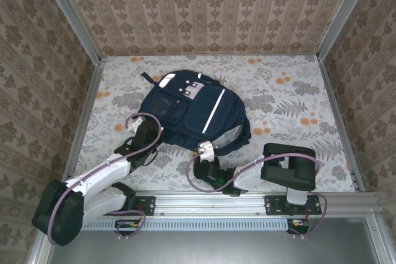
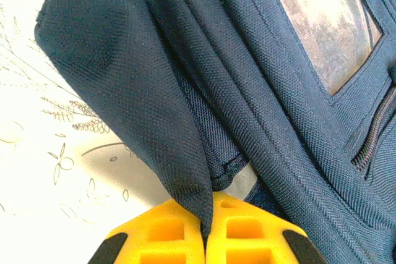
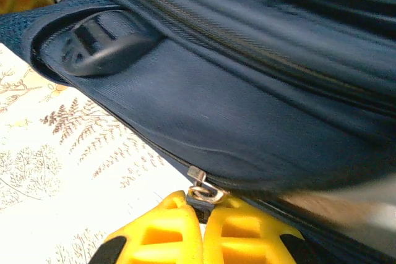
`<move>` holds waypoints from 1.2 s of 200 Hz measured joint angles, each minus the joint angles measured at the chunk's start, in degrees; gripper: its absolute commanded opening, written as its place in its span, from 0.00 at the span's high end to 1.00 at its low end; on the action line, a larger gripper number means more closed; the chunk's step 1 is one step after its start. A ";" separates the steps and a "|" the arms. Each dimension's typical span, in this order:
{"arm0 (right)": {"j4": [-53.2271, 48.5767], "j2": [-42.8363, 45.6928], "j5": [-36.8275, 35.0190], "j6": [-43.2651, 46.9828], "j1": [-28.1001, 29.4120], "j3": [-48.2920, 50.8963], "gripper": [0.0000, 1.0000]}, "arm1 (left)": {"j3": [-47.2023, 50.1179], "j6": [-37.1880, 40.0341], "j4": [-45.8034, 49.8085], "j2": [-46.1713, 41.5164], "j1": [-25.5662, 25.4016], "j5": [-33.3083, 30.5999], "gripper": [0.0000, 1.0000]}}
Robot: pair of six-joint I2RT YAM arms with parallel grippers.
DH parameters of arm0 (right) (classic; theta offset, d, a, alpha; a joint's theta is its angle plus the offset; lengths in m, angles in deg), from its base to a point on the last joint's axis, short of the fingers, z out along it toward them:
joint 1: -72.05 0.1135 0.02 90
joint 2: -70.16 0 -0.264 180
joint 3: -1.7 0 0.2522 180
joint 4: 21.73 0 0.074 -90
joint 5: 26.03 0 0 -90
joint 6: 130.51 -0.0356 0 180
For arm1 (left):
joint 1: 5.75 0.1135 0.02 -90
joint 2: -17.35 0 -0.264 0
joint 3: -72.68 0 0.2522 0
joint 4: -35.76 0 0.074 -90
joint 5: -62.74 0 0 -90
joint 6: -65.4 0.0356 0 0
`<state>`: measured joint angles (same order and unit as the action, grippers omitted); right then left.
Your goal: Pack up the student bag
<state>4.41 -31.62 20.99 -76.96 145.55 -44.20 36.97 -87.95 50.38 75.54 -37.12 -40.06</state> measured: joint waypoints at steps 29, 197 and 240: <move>-2.95 5.64 -0.76 -2.99 0.17 4.59 1.00 | 0.00 1.75 -0.17 0.04 6.47 5.09 1.00; -16.39 17.11 -3.65 -4.22 1.46 8.33 0.67 | 0.20 4.92 8.09 -13.31 -5.84 3.39 0.50; -16.63 17.20 -3.15 -3.80 1.79 7.76 0.63 | 5.05 -2.64 7.87 -10.99 -19.74 -1.60 0.53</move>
<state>-12.22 -14.42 17.84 -80.76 147.34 -36.44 42.02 -90.59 58.25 64.55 -56.86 -41.65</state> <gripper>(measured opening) 0.360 0.470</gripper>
